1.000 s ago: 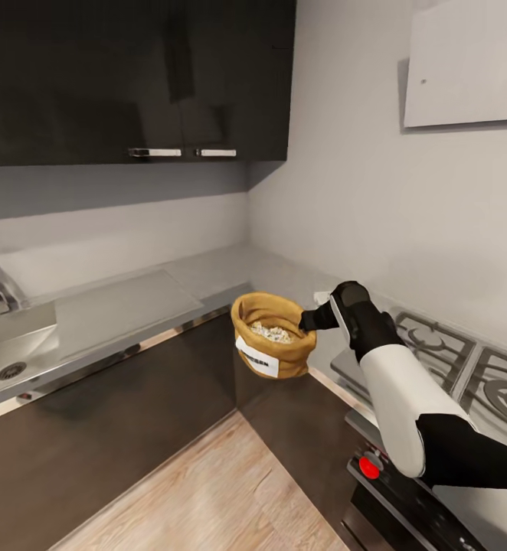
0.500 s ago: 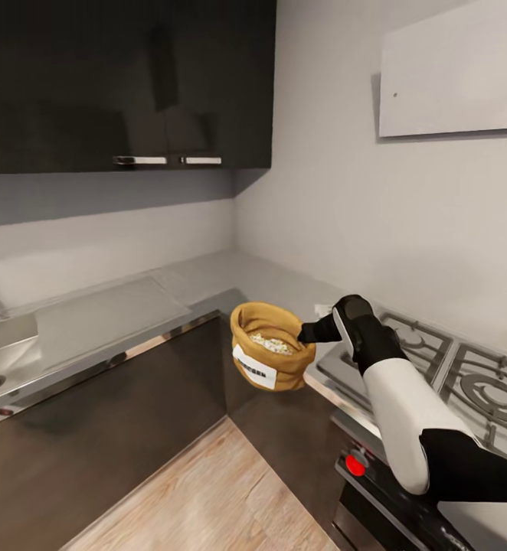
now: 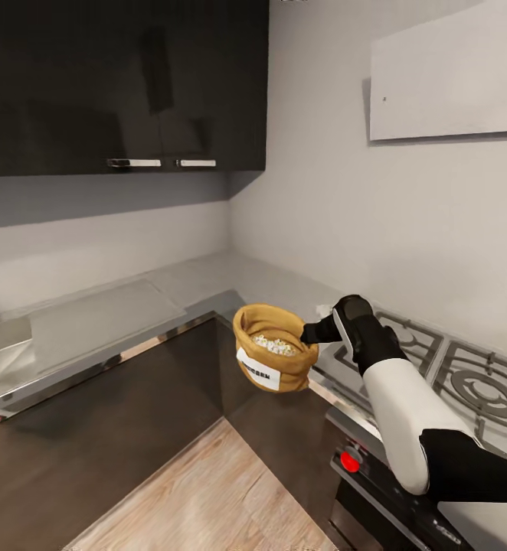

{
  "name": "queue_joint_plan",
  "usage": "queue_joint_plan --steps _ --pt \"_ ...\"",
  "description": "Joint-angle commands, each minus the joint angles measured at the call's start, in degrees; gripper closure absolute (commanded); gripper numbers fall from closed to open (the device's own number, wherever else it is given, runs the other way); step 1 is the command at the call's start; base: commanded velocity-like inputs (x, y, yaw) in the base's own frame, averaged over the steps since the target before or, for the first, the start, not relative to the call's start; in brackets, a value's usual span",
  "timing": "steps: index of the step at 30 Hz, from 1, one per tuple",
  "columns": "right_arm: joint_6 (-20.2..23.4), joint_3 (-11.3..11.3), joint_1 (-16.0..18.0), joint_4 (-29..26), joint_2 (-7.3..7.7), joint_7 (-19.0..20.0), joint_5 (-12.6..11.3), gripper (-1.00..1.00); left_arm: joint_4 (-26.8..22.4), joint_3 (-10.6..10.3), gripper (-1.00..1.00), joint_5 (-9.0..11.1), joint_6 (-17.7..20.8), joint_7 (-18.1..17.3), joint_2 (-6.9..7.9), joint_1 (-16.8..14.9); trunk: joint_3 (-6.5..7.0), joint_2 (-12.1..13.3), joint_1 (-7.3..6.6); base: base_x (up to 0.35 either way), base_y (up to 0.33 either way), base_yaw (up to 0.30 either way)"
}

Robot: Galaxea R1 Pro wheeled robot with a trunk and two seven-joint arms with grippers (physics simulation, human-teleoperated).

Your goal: In the kitchen, take the popcorn bag from the countertop, put it into the microwave, and heat it until the popcorn is cooked so the cooked popcorn ends up inside the bag.

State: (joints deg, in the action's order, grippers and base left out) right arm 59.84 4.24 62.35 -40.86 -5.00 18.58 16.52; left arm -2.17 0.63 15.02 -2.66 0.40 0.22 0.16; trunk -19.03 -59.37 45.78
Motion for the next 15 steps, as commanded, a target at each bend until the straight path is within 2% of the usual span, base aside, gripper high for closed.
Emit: queue_joint_plan --steps 1,15 --pt "0.16 0.3 0.0 -0.01 -0.04 0.49 1.92 1.0 -0.06 0.09 -1.0 0.18 -0.06 0.04 -0.02 0.02 -0.07 -0.03 -0.02 -0.24 0.101 0.0" --pt "0.16 0.24 0.02 0.0 -0.01 0.4 2.13 1.0 -0.02 0.08 -1.0 0.15 -0.06 0.04 -0.53 0.02 -0.07 -0.03 -0.02 -0.295 0.159 0.0"
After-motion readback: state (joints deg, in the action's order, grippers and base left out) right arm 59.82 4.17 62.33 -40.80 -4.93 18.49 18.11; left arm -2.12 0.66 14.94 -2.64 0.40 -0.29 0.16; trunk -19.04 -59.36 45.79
